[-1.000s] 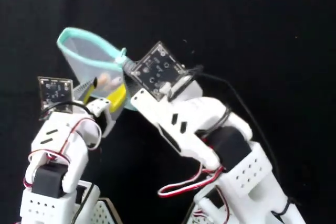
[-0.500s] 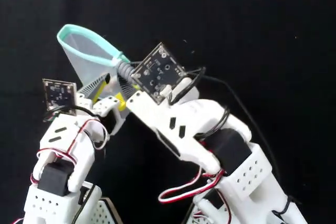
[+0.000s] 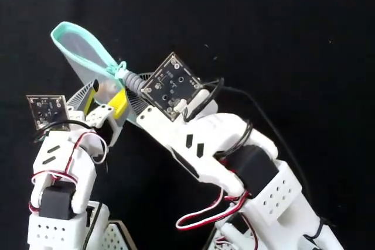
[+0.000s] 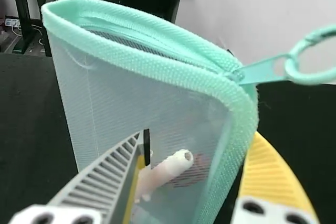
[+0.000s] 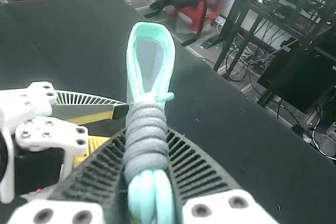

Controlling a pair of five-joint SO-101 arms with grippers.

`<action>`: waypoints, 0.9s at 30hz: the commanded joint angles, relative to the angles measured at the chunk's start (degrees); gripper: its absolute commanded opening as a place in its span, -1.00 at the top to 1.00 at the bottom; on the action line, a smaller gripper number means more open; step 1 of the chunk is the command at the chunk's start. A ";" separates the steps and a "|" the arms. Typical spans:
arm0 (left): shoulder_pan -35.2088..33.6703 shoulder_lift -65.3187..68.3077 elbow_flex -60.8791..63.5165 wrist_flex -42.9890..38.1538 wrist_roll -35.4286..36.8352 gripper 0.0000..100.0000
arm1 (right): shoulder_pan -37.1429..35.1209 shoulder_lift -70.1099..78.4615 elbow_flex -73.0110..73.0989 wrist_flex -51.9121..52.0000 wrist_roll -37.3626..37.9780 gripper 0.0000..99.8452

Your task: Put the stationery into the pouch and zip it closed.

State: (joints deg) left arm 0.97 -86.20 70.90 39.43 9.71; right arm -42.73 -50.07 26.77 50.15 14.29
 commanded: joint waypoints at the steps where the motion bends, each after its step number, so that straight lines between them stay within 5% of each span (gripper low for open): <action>1: 1.89 0.09 -0.48 0.70 -0.79 0.44 | 0.00 -1.36 -4.53 -1.05 -0.35 0.98; 7: 0.22 0.00 -1.45 0.79 -2.11 0.86 | 0.00 -1.63 -4.53 -0.97 -0.35 0.98; 11: 0.66 0.00 -4.26 5.27 -7.47 0.93 | 2.29 -1.45 -4.62 -1.05 -0.35 0.98; 19: 0.66 0.00 -8.66 10.37 -7.47 0.92 | 5.36 -1.36 -4.44 -1.14 -0.35 0.98; 27: 0.66 0.00 -9.19 10.46 -7.30 0.61 | -0.62 -1.36 -1.63 -1.41 -0.26 0.98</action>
State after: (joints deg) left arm 2.20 -86.11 65.36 49.63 2.51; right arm -41.49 -50.51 25.36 50.15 14.20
